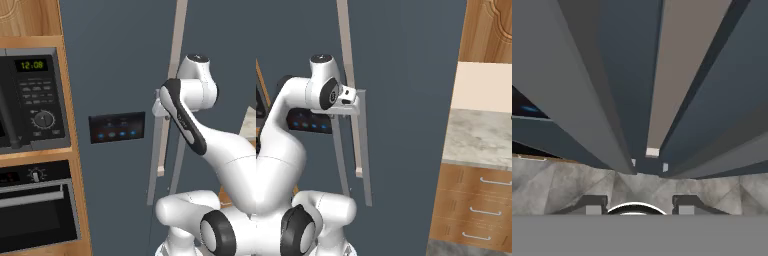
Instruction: Retrieve the sausage and cheese from the fridge and place them on the cutting board on the counter.
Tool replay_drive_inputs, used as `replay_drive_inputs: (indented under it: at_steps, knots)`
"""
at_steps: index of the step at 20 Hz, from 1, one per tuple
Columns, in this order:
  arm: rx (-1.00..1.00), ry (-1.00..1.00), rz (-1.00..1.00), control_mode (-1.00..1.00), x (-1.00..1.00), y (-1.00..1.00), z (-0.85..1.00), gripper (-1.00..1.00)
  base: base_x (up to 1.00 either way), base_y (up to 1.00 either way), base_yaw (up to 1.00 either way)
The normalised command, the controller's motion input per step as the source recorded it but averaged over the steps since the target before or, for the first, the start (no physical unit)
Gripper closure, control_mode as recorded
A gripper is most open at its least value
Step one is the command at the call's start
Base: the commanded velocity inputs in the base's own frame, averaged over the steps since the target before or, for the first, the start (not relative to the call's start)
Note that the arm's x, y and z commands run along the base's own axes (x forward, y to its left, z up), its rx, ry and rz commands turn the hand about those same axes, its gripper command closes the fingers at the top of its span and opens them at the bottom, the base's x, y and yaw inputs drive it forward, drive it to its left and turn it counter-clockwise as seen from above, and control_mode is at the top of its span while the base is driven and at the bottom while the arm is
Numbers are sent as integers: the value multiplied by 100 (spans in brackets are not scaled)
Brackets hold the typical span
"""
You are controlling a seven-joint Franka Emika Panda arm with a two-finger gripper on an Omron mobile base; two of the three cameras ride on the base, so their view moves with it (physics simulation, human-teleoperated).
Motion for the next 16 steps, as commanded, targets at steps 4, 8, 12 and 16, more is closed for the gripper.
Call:
replay_drive_inputs:
  at_steps: [4, 8, 12, 16]
  knots:
    - [0, -2, 0, -100, -19, 0, 0, -100, 0, 0, 0]
    - [0, -9, 0, -100, -44, 0, 2, -100, 0, 0, 0]
    - [0, 0, 0, 100, 0, 0, 0, -100, -61, 0, 0]
    - [0, 0, 0, 100, 0, 0, 0, -100, -48, 9, 0]
